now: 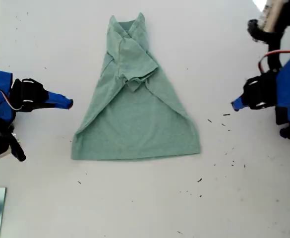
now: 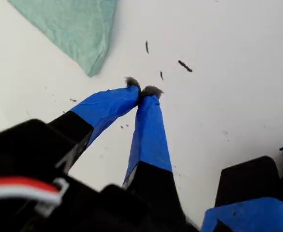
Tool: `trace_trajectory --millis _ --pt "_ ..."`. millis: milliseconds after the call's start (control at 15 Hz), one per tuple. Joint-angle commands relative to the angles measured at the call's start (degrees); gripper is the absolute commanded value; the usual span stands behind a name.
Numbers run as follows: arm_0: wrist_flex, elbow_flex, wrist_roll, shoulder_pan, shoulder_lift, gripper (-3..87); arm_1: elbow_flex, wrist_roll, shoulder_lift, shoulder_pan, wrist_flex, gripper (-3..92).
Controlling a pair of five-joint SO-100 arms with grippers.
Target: Fold t shirt
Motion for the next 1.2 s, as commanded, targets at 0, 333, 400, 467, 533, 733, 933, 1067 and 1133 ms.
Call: trace_trajectory --millis 0,333,400,467,533,733,933,1067,1133 --pt "-0.70 0.70 0.79 -0.62 0.18 -0.3 -28.39 -5.71 -19.07 -2.46 4.39 1.3" --pt "-0.79 0.79 1.58 -0.62 0.18 -0.3 -35.33 -8.88 -28.48 -3.87 4.13 34.3" --pt "-0.79 0.79 1.67 -0.62 0.18 -0.3 -34.28 -8.09 -29.27 -4.39 3.69 34.0" --pt "-0.88 0.79 1.76 -0.79 0.18 -0.3 -32.43 -7.12 -30.59 -5.10 3.08 33.9" --pt "-0.88 0.79 1.93 -0.88 0.18 -0.3 -29.88 -6.06 -32.34 -5.98 1.23 34.0" --pt "-0.88 0.79 2.20 -0.70 0.18 -0.3 -17.93 -3.08 -36.83 -8.88 -12.83 34.6" --pt "-0.88 0.79 2.20 -0.44 0.18 -0.3 -3.43 -0.09 -38.41 -10.55 -29.53 29.9" --pt "-0.88 0.79 2.29 -0.35 0.18 -0.3 6.50 0.79 -38.50 -10.90 -41.22 26.6" --pt "-0.88 0.79 2.29 -0.35 0.18 -0.3 10.55 1.85 -39.11 -11.16 -46.14 23.4"
